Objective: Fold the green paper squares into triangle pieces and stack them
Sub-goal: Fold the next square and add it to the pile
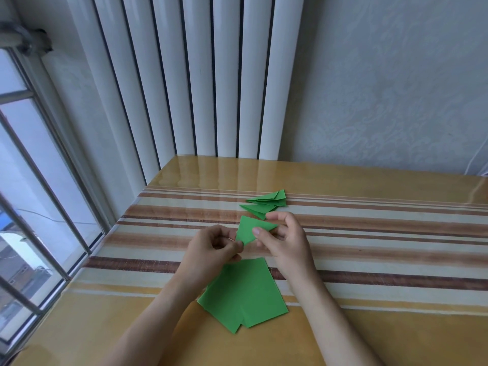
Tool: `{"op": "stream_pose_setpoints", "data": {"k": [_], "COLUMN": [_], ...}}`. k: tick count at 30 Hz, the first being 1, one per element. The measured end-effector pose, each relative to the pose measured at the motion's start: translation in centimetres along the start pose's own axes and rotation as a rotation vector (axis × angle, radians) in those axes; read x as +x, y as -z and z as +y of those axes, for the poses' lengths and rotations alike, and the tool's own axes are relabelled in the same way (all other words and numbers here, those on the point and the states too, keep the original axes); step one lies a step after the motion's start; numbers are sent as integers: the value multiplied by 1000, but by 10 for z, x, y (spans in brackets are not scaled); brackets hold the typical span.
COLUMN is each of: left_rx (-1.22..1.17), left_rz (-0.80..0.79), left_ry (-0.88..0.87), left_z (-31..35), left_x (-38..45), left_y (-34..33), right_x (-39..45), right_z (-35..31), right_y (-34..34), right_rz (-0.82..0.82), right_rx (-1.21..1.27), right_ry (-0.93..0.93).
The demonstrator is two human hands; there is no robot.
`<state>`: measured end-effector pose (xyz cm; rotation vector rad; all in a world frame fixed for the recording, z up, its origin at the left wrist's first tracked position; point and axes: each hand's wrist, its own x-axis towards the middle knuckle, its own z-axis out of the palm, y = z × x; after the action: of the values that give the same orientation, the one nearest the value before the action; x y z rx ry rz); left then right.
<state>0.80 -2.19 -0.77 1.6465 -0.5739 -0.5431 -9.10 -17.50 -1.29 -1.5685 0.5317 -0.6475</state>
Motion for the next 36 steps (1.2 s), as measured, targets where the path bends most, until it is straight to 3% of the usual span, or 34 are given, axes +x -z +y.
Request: {"op": "stream_pose_setpoints", "data": {"k": [5, 10, 17, 28, 36], "left_rx": [-100, -206, -69, -27, 50], "left_rz": [-73, -20, -77, -141, -110], "left_ry": [-7, -17, -31, -4, -29], "left_z": [3, 7, 3, 2, 4], "left_x": [-3, -4, -4, -3, -6], "left_y": [-3, -2, -6, -4, -8], "right_x": [-2, -2, -3, -2, -2], "right_z": [-6, 2, 4, 3, 2], "right_y": [2, 0, 0, 1, 0], "right_rz": [-46, -191, -221, -34, -127], "right_rx": [172, 23, -205, -196, -181], "right_ry": [-63, -29, 12, 31, 35]}}
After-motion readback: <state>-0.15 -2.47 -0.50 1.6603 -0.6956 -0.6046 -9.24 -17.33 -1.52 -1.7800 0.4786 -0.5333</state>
